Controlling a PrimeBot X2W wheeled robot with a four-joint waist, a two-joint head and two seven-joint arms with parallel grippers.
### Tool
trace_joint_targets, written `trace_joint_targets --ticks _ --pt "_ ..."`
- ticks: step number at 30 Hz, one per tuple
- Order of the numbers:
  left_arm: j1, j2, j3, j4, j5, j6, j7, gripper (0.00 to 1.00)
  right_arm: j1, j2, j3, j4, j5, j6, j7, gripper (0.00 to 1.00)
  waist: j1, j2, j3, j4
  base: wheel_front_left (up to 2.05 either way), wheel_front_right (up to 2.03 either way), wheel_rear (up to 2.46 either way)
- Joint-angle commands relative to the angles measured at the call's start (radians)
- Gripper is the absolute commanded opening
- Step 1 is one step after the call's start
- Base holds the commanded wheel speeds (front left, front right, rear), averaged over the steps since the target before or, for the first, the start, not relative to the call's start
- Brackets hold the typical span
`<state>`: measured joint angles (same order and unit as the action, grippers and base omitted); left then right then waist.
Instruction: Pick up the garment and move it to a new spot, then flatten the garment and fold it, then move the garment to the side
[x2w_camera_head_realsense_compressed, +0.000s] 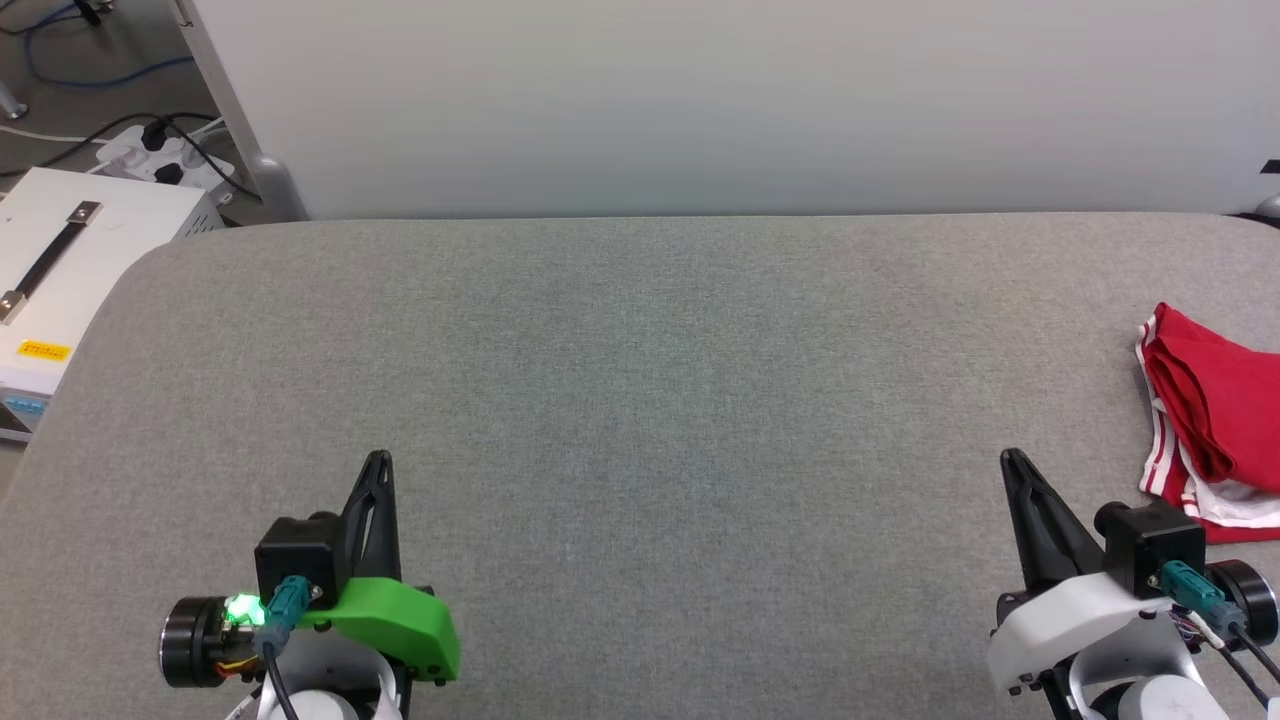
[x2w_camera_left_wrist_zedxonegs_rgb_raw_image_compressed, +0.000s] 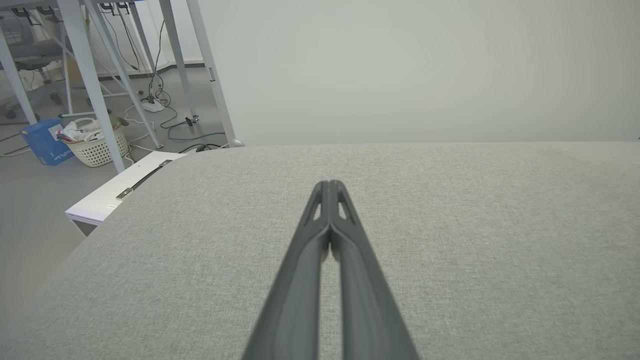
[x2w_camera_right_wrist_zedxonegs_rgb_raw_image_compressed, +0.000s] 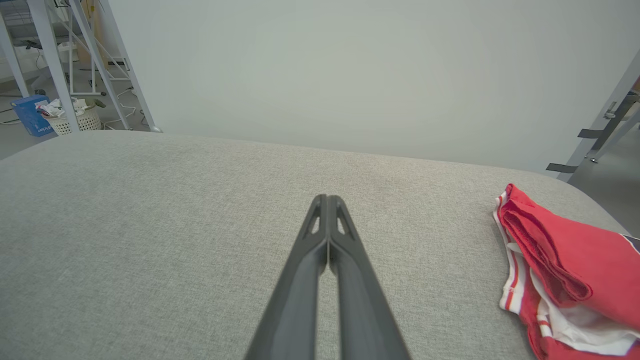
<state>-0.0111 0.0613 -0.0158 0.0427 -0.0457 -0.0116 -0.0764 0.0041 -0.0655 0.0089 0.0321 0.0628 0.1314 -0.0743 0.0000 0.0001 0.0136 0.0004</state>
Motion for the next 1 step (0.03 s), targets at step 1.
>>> trace_joint_targets --ticks 1 --pt "0.008 -0.005 0.005 -0.008 0.01 0.008 0.007 0.0 -0.003 0.004 -0.003 -0.009 -0.014 -0.001 0.005 0.0 0.0 -0.0001 -0.001 0.0 0.0 0.0 0.0"
